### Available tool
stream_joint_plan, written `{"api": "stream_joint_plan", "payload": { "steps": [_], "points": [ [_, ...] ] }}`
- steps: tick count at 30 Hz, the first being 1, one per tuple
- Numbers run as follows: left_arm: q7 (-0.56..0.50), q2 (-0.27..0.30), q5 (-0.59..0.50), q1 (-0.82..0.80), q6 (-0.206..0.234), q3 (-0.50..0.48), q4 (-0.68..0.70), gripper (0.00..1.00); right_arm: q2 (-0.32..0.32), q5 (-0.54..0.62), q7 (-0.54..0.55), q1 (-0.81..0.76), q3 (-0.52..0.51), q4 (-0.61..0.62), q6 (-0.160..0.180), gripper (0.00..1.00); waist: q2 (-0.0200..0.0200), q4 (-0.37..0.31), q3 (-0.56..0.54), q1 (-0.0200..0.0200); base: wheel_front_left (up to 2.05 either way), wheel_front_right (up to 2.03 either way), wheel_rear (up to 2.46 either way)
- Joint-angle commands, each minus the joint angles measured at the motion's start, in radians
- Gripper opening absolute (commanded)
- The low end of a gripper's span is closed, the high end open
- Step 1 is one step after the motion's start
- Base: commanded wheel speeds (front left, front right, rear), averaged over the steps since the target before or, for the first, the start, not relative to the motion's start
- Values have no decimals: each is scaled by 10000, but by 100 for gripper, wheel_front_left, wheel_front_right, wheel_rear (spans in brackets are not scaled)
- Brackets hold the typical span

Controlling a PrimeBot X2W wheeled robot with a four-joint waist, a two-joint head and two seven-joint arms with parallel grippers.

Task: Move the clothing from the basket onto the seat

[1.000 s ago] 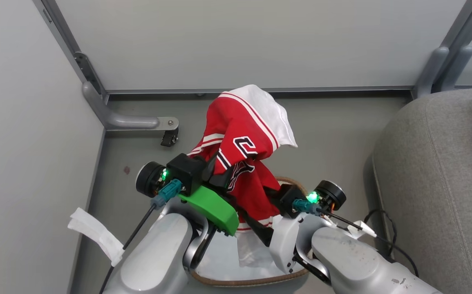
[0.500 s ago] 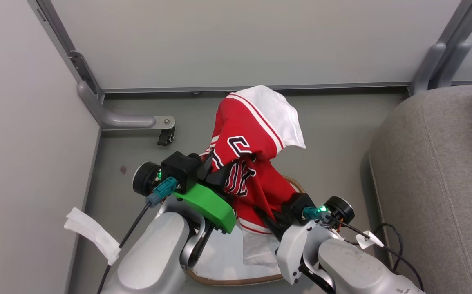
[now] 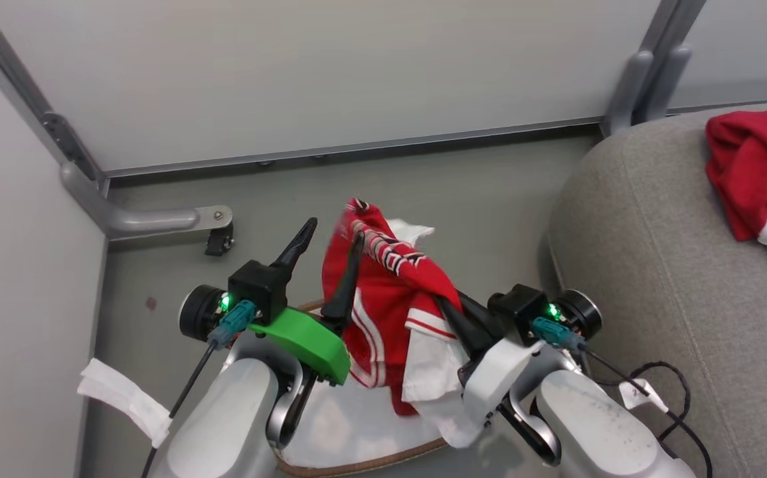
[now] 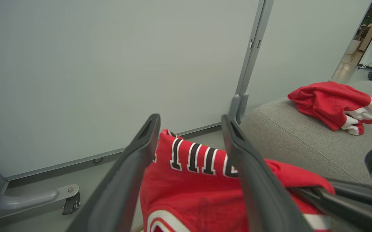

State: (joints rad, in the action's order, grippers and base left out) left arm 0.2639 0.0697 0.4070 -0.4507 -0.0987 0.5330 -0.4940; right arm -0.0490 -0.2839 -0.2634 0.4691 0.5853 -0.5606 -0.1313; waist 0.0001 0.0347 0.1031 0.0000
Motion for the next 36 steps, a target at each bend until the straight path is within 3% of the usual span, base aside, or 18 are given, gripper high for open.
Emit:
{"api": "stream_joint_plan", "payload": {
  "steps": [1, 10, 19, 30, 36],
  "points": [
    [8, 74, -104, 188, -15, -113, -77, 100, -38, 125, -21, -300, -222, 358, 11, 0, -1, -848, -32, 0, 0, 0, 0],
    [8, 284, -402, 631, -83, -602, -231, 100, -36, 484, -21, -1202, -1083, 2262, 11, 0, -1, -3143, 24, 0, 0, 0, 0],
    [10, 385, -811, 1078, -155, -1118, -50, 100, -33, 578, -23, -1801, -1769, 3177, 12, 0, -1, -5407, 242, 0, 0, 0, 0],
    [8, 294, -1014, 378, -316, -572, -370, 100, -72, 1304, -23, -1653, -3683, 4679, 11, 0, -1, -5769, 1019, 0, 0, 0, 0],
    [8, 545, -988, 165, -317, -401, -320, 100, -1068, 1770, -23, -22, -4173, 4993, 12, 0, -1, -5765, 1532, 0, 0, 0, 0]
  ]
}}
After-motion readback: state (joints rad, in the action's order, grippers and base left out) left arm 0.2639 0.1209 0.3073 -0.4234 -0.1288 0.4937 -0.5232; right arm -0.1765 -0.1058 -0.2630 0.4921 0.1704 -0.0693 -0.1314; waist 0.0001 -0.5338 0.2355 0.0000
